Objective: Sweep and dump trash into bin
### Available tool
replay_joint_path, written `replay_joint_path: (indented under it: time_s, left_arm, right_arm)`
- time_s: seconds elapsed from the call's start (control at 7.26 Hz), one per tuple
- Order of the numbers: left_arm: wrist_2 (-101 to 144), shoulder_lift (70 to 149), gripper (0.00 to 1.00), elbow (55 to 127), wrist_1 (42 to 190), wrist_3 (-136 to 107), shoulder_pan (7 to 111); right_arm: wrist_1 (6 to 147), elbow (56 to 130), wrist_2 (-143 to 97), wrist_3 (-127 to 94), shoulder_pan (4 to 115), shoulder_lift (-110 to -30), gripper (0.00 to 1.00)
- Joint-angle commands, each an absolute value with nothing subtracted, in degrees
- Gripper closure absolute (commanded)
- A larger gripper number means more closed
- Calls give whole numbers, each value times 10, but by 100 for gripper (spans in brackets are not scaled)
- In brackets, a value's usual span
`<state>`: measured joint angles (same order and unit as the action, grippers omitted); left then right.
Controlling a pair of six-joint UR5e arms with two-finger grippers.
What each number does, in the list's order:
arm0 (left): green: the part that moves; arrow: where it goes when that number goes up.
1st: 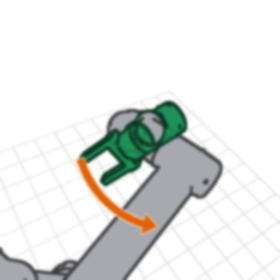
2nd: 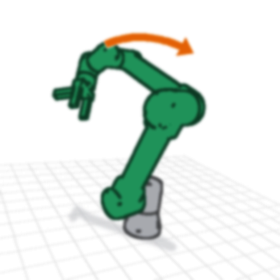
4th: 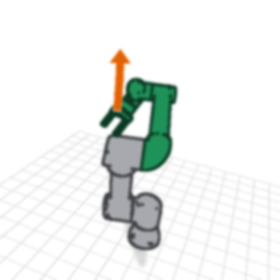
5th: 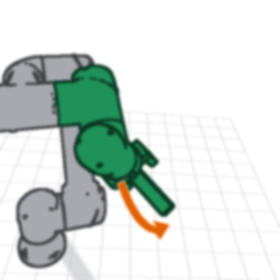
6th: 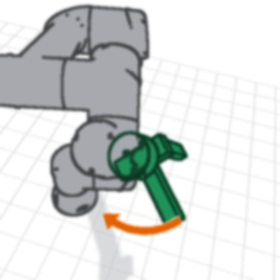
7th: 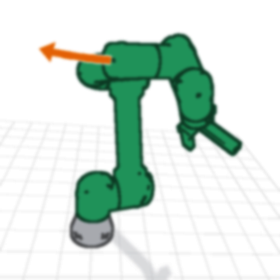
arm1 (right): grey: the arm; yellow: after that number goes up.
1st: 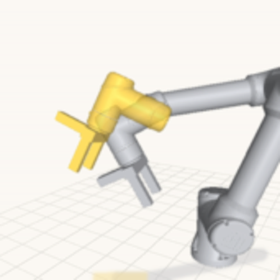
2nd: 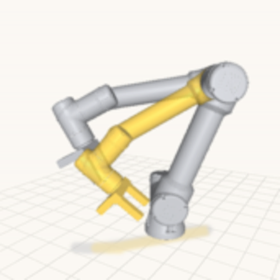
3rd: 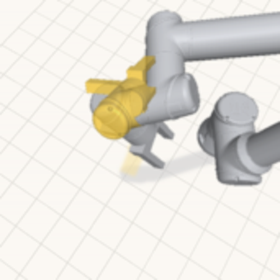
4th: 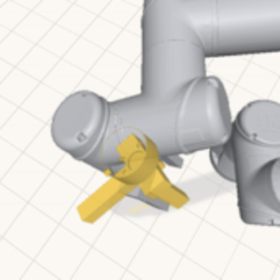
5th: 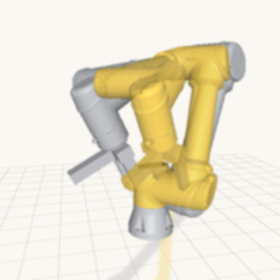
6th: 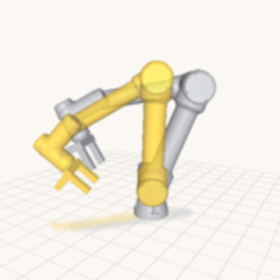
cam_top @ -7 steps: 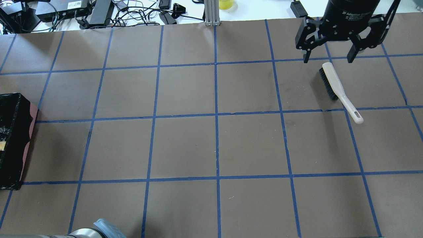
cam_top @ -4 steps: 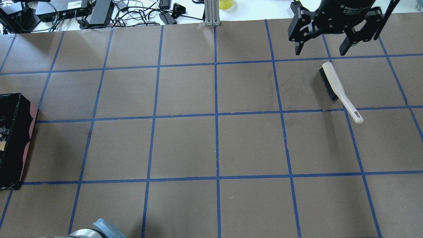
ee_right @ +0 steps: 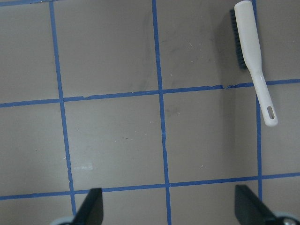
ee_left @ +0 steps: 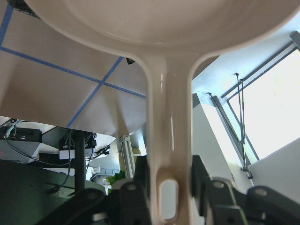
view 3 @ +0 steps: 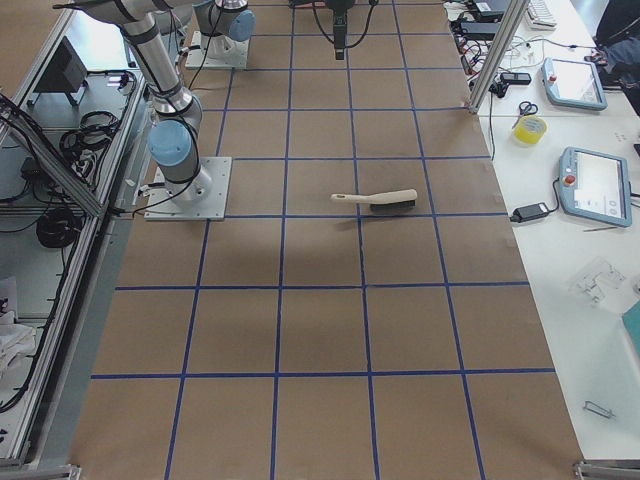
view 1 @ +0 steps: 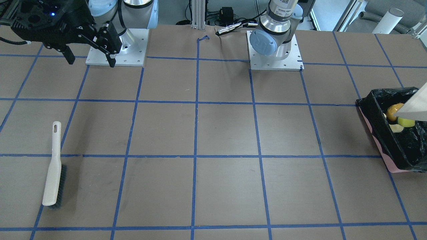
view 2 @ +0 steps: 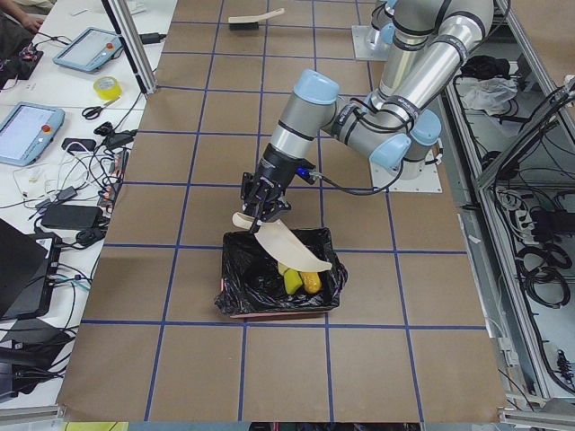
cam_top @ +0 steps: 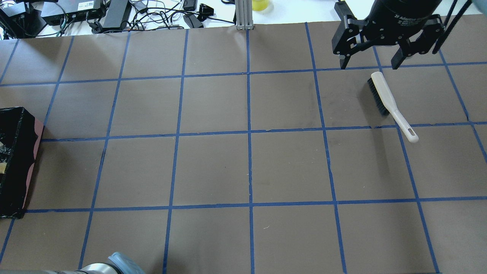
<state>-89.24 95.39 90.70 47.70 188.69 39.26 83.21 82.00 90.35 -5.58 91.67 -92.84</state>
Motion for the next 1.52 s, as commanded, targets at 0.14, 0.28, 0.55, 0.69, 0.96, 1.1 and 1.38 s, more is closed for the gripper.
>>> replay_joint_path:
  time_s: [0.14,0.28,0.55,0.69,0.96,1.1,1.38]
  left_arm:
    - [-821,961,100,864,639,1693,423]
    - [-821,962,100,865,664,1633,457]
    - [-817,968,100,870,730,1475,527]
    - [-818,976,100,872,731,1406,570]
    - [-815,1029,100,871,723,1274,636]
    - [-790,1061,100,867,722,1211,655]
    - [-819,1118,100,861,679,1115,711]
  right_arm:
    - [835,822,891,-55,917,-932,0]
    - [835,822,891,-55,917,-933,0]
    - [835,822,891,-49,917,-932,0]
    - [835,822,892,-12,917,-930,0]
    - [835,824,891,-4,917,-930,0]
    - [835,830,890,-4,917,-930,0]
    - [838,843,891,-5,917,-930,0]
